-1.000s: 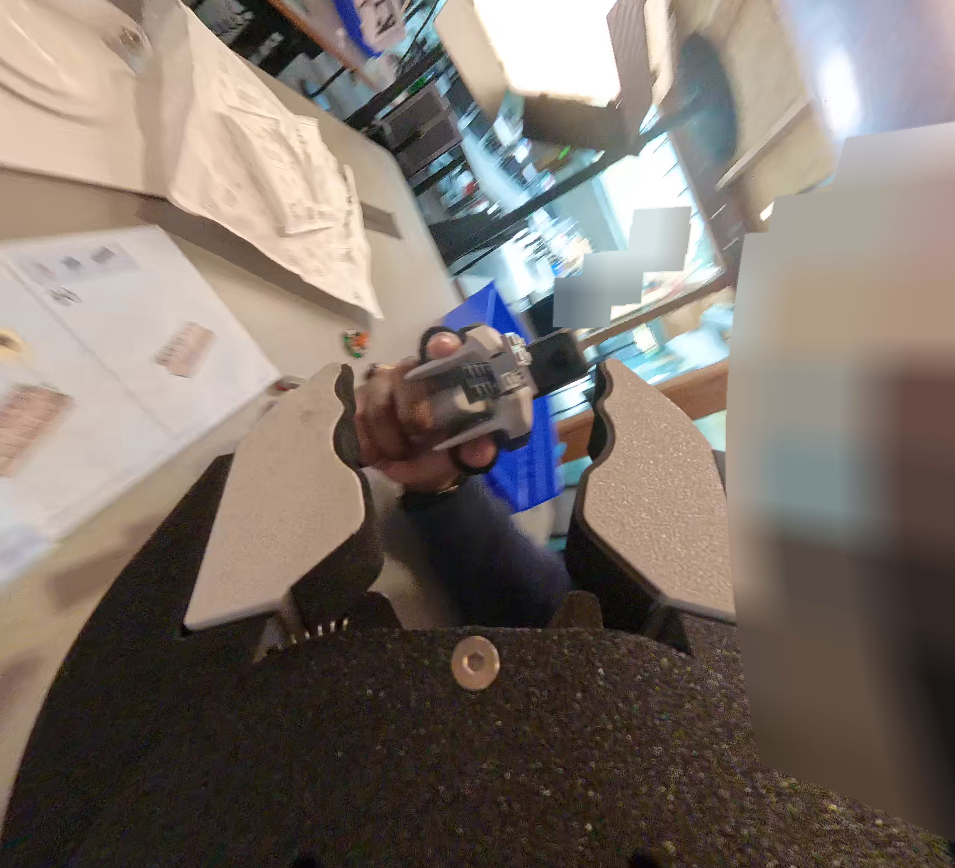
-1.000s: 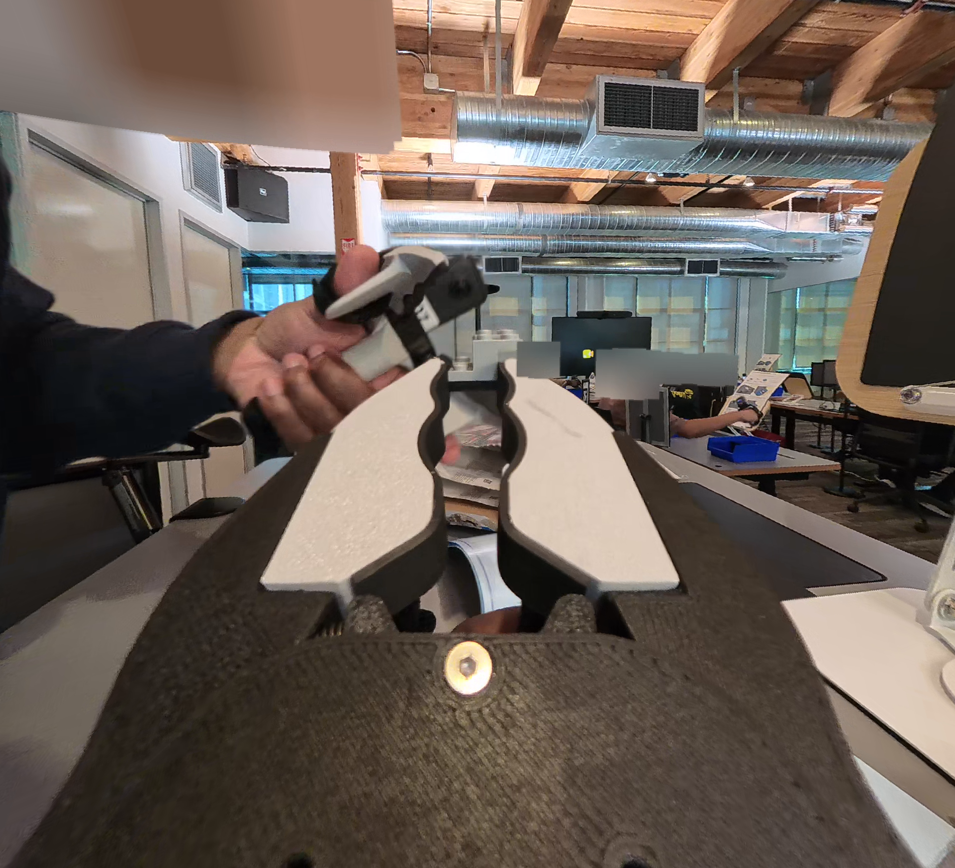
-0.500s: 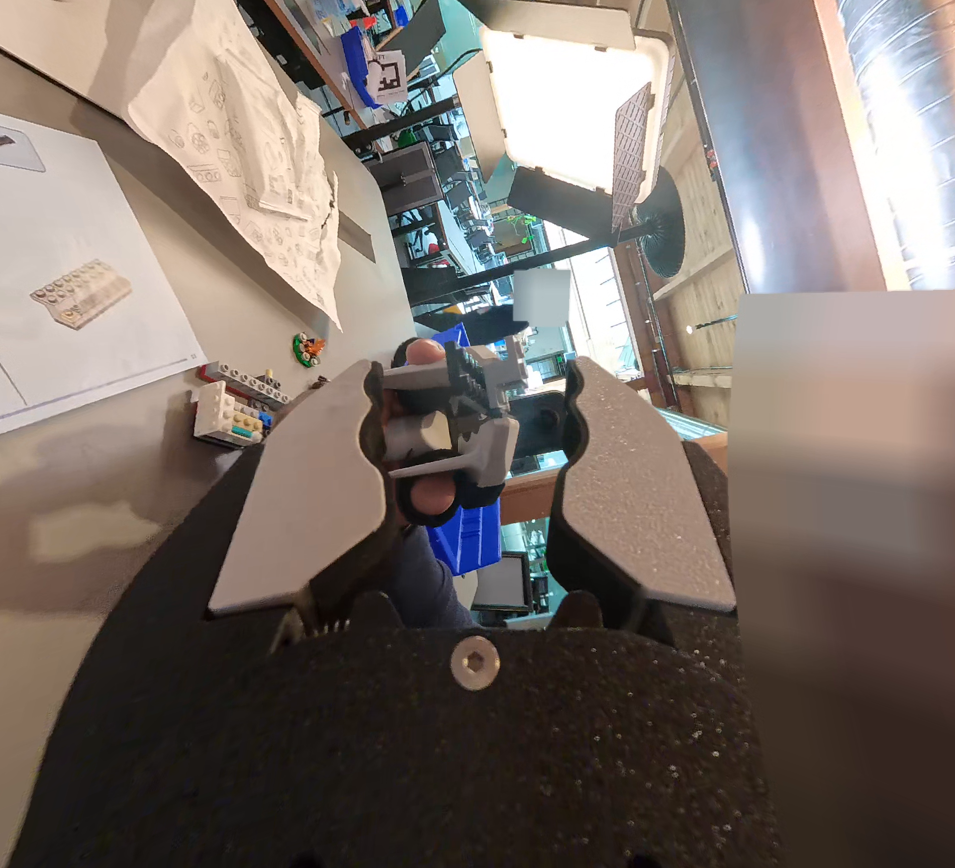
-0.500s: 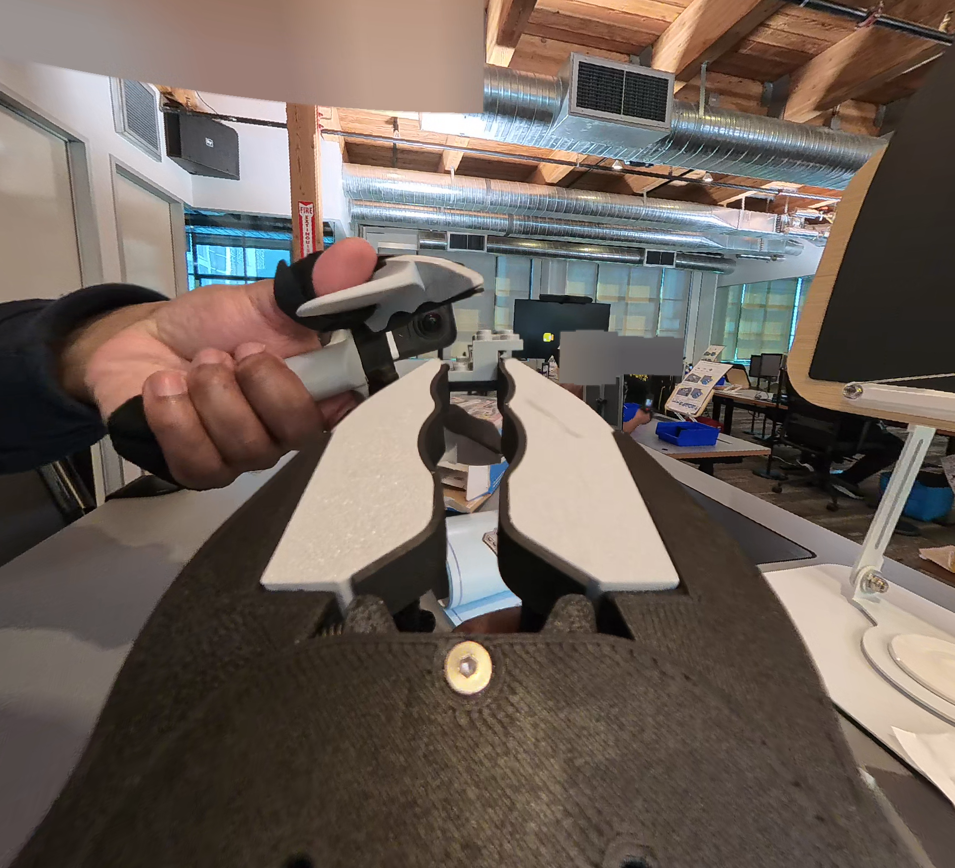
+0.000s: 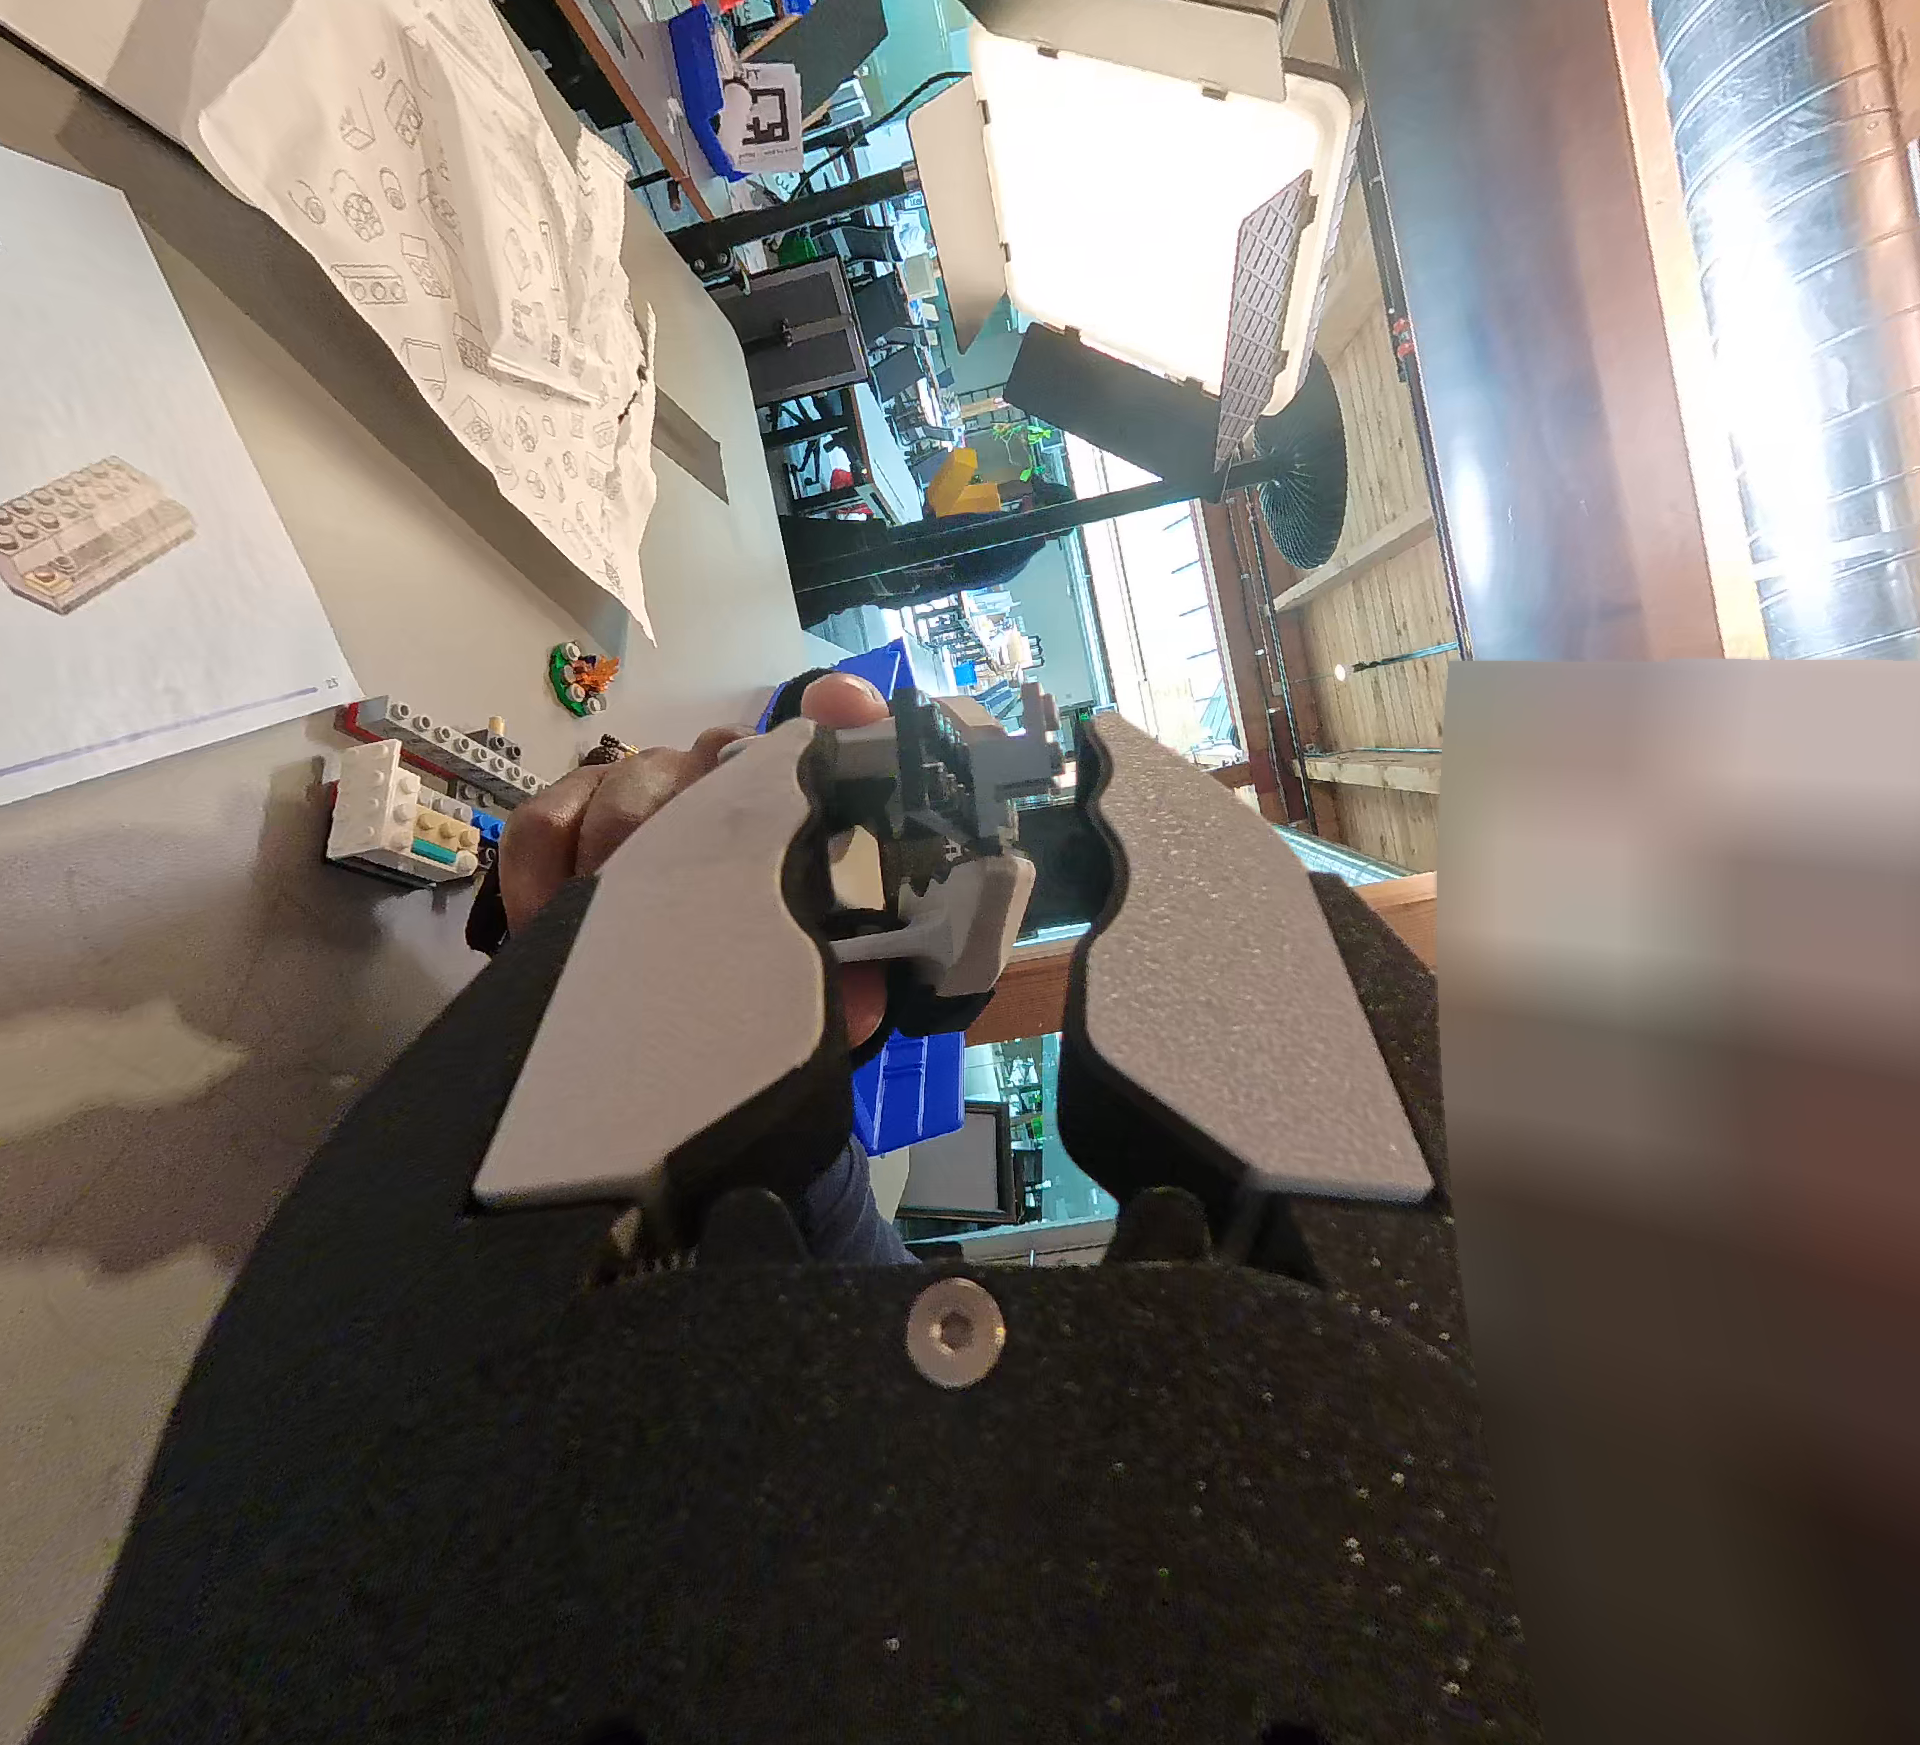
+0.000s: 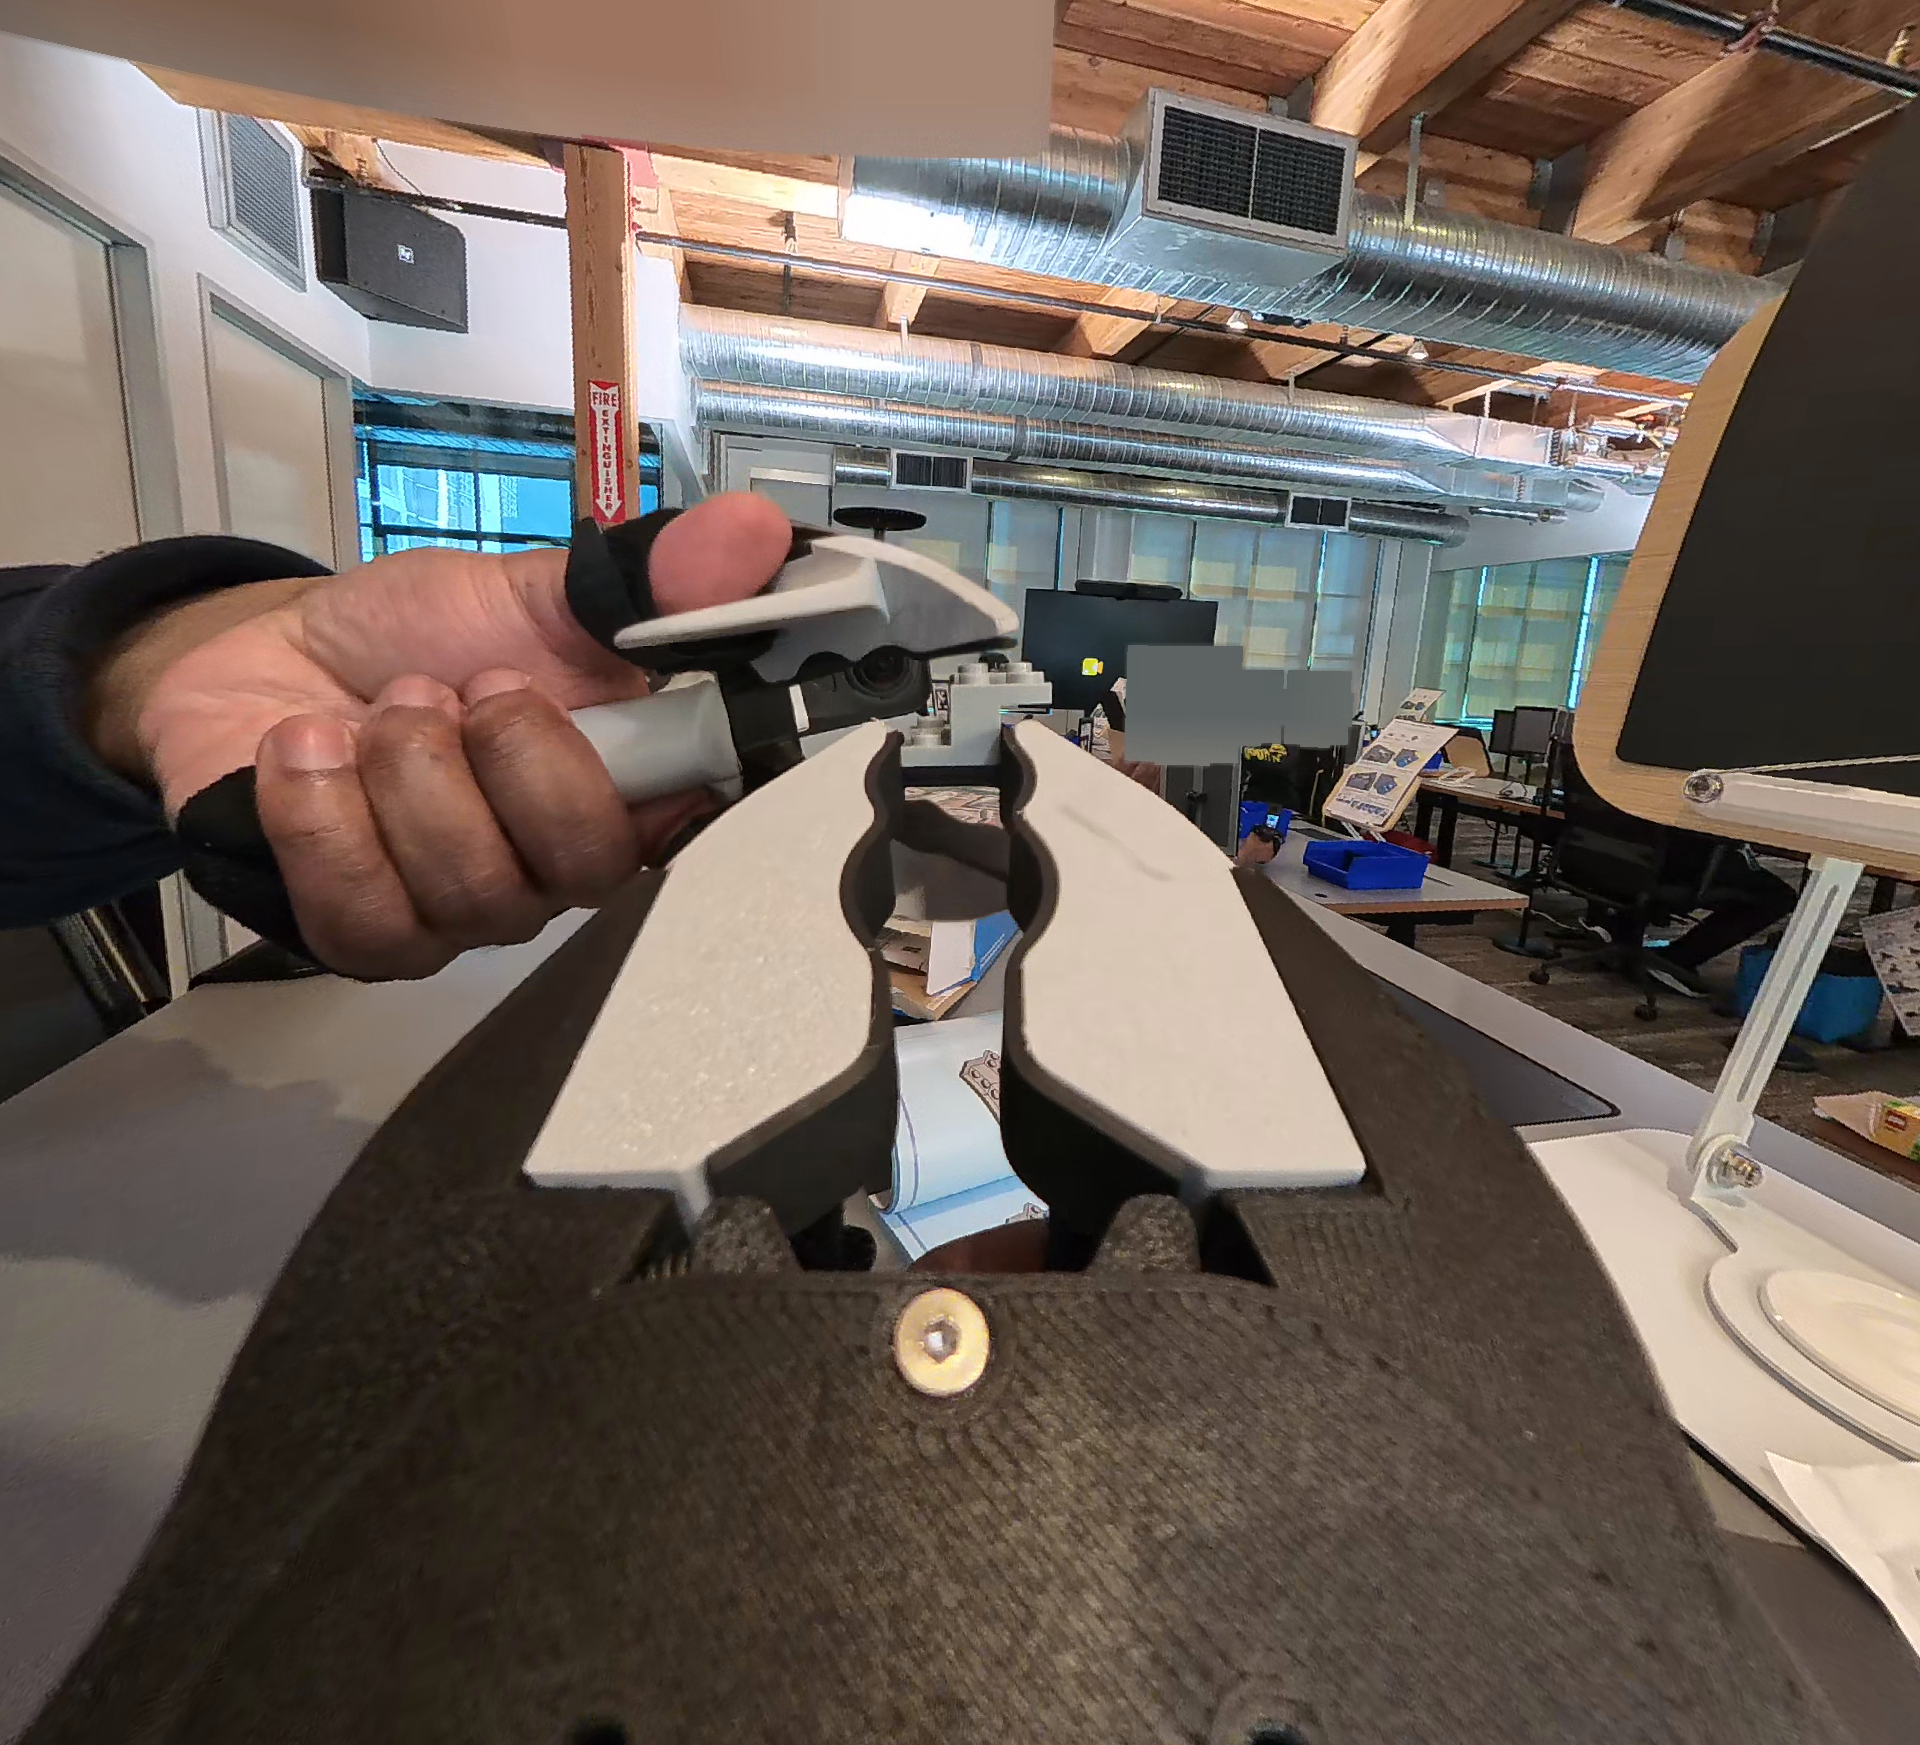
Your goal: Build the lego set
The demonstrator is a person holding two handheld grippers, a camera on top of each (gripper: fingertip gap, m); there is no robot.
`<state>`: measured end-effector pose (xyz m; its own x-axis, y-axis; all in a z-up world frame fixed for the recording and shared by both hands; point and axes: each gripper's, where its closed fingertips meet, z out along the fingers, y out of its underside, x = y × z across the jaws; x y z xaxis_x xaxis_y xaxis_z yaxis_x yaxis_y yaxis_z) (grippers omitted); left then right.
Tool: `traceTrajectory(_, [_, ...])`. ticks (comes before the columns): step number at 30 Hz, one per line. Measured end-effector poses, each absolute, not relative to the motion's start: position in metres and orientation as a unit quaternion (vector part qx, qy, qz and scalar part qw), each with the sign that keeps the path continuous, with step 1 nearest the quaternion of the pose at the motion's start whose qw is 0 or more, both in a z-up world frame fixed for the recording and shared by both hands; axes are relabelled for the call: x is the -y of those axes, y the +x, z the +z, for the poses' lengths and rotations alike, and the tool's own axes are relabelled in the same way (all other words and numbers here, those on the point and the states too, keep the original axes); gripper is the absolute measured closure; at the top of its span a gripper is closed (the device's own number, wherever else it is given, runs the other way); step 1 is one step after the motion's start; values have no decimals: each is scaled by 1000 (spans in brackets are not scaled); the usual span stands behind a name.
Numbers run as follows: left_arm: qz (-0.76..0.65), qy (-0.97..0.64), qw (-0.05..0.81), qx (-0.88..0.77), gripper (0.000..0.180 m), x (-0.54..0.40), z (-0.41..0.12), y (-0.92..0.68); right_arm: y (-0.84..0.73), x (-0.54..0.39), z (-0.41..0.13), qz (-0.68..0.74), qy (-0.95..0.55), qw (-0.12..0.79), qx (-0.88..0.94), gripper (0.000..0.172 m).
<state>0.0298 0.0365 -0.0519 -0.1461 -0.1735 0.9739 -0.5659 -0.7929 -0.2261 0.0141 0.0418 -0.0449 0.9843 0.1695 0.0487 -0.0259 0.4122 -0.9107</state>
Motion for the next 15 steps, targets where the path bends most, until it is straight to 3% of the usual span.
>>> traceTrajectory(5, [707,631,139,287,153,-37,-50,29,14,-44,-48,54,-547,833,68,155])
traceTrajectory(15, [722,618,118,290,160,-35,-44,28,13,-45,-48,50,-548,832,66,155])
